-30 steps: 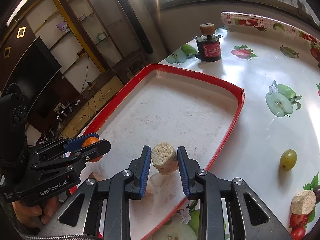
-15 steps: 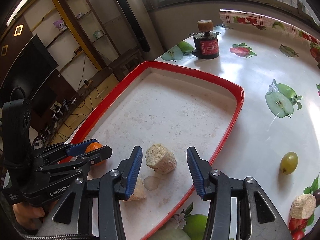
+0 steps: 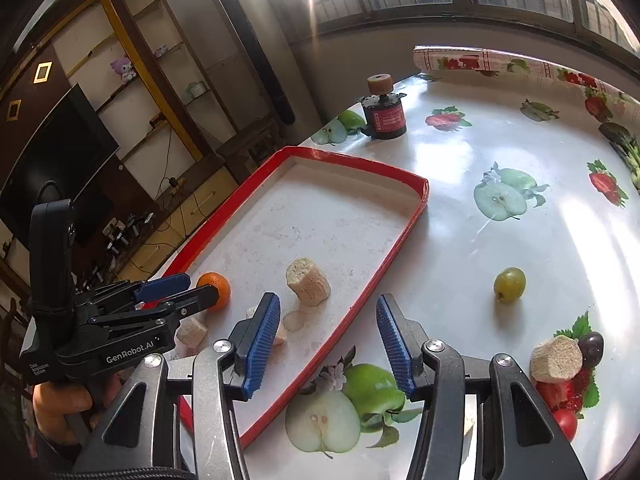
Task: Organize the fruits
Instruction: 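Move both open tools back over the table toward a cylinder and tangerine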
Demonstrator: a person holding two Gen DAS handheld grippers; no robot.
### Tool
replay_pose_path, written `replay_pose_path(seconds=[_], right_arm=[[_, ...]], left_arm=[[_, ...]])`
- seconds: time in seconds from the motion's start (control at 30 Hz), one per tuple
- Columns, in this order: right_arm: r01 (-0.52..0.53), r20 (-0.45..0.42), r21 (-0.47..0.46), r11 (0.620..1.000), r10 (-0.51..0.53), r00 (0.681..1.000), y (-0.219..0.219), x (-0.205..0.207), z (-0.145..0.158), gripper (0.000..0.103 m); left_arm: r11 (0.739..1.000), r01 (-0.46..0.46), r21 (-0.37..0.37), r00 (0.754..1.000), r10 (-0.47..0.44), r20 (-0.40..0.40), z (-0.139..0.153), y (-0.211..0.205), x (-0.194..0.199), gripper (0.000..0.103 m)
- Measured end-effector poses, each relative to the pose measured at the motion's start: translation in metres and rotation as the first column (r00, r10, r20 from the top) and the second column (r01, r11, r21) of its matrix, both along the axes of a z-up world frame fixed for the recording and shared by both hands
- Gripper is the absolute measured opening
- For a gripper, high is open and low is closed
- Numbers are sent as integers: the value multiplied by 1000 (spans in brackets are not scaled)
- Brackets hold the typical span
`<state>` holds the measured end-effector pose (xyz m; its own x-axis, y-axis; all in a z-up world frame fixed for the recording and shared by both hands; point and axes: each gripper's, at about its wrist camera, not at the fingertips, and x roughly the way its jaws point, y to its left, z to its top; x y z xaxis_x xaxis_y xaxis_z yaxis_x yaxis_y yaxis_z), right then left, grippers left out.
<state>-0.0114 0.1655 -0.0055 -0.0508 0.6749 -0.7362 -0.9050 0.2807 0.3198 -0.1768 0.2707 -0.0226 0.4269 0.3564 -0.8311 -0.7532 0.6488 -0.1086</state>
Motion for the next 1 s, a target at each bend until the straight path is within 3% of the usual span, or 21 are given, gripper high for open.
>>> replay_pose_path(seconds=[0.5, 0.57, 1.0], right_arm=[[135, 13, 0, 991, -135, 991, -88, 37, 5, 53], [159, 17, -5, 987, -159, 987, -101, 44, 4, 55], [242, 19, -46, 969, -242, 970, -158, 70, -14, 55]], left_arm=[[991, 130, 12, 991, -130, 37, 18, -58, 33, 47], [988, 153, 11, 987, -154, 38, 18, -68, 40, 53], [960, 278, -24, 960, -278, 18, 4, -113, 84, 53]])
